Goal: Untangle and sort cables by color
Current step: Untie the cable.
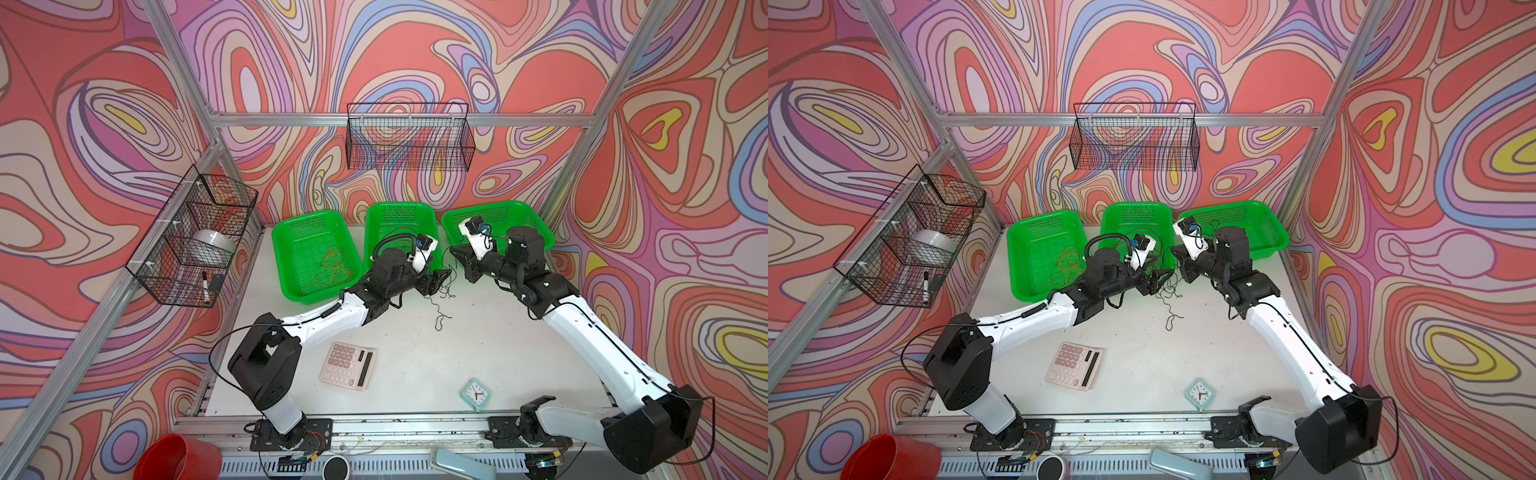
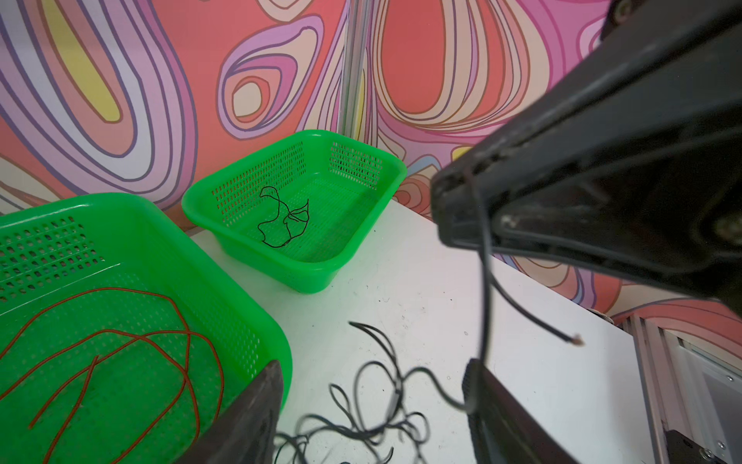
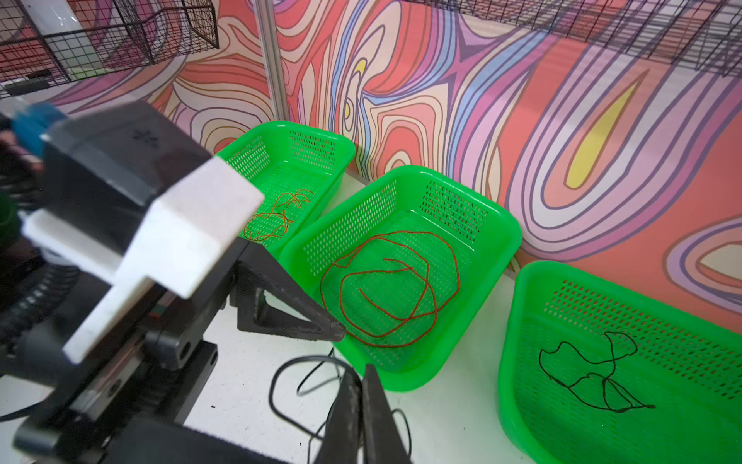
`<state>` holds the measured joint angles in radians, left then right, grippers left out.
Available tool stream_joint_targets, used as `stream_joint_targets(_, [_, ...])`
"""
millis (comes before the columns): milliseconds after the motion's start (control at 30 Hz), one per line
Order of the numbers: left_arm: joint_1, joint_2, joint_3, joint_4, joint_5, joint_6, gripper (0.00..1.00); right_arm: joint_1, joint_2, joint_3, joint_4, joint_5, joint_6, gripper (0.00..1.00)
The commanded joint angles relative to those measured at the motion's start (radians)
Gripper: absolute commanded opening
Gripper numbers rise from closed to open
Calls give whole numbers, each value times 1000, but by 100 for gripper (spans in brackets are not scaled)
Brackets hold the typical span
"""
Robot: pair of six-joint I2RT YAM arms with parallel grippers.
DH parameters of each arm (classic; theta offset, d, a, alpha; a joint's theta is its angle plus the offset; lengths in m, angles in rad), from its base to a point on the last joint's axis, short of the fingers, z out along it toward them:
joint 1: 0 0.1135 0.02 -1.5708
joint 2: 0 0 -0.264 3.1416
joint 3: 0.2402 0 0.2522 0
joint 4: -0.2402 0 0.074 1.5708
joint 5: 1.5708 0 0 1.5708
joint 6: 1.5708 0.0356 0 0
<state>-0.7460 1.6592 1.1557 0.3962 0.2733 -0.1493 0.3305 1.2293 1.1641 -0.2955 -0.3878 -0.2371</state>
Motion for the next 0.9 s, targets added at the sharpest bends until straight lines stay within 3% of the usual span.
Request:
stream_joint_targets(0, [4,-23,0,26,-18,13,66,5,-13,-22,13,-42,-49,0])
stream_joint_targets(233, [5,-31,4,39,37,-3,58,7,-17,-26,-4,-65,-96,0])
stream_joint_targets(433, [5,-22,28,47,72,2,34,8,2,-24,-13,-81,-117,0])
stream_joint_targets(600, [4,-10,63,30,92,14,3,8,32,-3,17,-49,-41,0])
stream_joint_targets(667, [5,-7,75,35,97,13,0,8,45,5,29,-70,-1,0])
stream_joint_targets(700, [4,-8,85,35,102,11,0,8,48,3,44,-67,29,4])
stream_joint_targets(767, [4,-12,100,33,106,6,0,8,32,-20,95,-29,83,30])
stream_joint_targets(867, [4,-23,122,35,109,3,0,6,-4,-95,182,18,125,53])
